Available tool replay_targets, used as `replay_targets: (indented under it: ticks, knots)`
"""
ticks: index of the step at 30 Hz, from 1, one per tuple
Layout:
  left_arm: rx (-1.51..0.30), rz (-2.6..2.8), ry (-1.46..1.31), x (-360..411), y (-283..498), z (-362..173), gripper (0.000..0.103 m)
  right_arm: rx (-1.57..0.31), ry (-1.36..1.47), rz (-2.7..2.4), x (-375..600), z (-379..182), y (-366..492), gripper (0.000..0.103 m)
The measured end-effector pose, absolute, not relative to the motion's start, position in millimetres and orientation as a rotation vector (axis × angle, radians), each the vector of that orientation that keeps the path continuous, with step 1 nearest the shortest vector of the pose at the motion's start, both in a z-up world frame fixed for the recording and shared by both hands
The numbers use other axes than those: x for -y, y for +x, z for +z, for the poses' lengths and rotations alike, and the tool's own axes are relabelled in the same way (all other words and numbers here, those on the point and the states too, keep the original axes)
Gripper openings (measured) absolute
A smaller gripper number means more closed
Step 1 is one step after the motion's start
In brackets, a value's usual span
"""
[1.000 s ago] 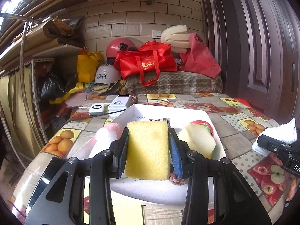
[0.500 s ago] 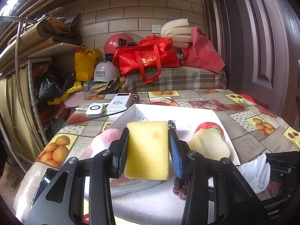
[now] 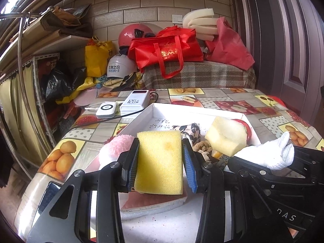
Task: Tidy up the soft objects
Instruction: 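Carry the yellow sponge and white sock into the box and release both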
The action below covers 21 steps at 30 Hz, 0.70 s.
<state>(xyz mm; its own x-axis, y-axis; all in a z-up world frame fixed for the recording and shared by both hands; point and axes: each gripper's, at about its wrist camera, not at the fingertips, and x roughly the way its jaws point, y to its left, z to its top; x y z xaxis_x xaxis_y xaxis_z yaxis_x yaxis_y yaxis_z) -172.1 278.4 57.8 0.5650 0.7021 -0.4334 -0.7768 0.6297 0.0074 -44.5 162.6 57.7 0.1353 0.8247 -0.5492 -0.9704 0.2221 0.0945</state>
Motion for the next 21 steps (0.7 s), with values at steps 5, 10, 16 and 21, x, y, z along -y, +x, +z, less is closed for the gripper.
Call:
replay_targets:
  ticks: [5,10,16,21]
  knots:
    - [-0.416,0.891,-0.202,-281,-175,57,0.04,-0.451,-0.398,1.341,-167,62,-66,0.04]
    - [-0.399,0.908,-0.202,-281,-178,59,0.043,-0.438,-0.409,1.332,-168,62,-67,0.047]
    - [-0.294,0.989,-0.174,-271,-194,64,0.103,-0.414,-0.39,1.312,-163,65,-67,0.103]
    - [-0.302,0.989,-0.181,-269,-198,63,0.103,-0.382,-0.389,1.296,-160,67,-70,0.103]
